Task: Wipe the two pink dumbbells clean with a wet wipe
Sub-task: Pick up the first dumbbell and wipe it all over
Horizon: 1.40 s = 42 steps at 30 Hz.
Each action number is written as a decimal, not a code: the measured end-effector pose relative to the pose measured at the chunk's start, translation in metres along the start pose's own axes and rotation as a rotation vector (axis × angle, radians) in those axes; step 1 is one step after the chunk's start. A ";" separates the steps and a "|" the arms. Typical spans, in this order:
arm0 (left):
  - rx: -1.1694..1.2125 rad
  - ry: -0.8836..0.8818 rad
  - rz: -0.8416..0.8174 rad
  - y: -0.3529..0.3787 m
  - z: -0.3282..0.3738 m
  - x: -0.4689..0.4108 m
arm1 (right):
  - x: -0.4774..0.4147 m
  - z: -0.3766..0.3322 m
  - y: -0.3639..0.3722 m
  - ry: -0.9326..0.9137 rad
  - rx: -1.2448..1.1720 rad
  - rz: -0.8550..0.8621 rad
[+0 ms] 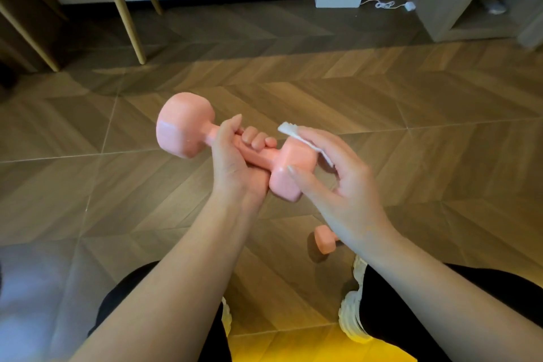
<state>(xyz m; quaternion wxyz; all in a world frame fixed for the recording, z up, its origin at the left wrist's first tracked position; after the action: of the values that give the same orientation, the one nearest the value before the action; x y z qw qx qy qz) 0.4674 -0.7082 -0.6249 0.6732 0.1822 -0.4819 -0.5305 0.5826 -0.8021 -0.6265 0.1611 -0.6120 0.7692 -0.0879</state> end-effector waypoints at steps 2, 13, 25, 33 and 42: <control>-0.004 -0.005 -0.011 0.000 0.001 0.001 | 0.003 0.001 -0.003 -0.174 0.179 0.003; -0.025 0.028 0.021 -0.001 0.012 -0.001 | -0.017 -0.003 -0.017 0.625 -0.498 -0.207; -0.136 0.013 0.040 -0.009 0.001 0.000 | -0.009 0.023 0.003 0.752 -0.501 -0.360; -0.119 0.002 0.073 -0.008 0.006 -0.003 | -0.010 0.022 -0.002 0.683 -0.552 -0.432; -0.133 -0.016 0.050 -0.010 0.007 -0.002 | -0.008 0.024 -0.003 0.668 -0.612 -0.526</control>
<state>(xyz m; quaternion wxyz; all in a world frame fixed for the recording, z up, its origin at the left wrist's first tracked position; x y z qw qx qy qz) 0.4560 -0.7084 -0.6302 0.6929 0.1207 -0.4554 -0.5458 0.5951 -0.7937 -0.6474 -0.3067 -0.7422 0.5895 -0.0870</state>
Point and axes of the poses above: each hand's wrist, its own x-axis away from the middle knuckle, its own y-axis out of the palm, z = x × y, the point moved 1 cm from there along -x, towards the middle knuckle, and after that the axes turned 8 degrees about y, right-handed, at the moved point
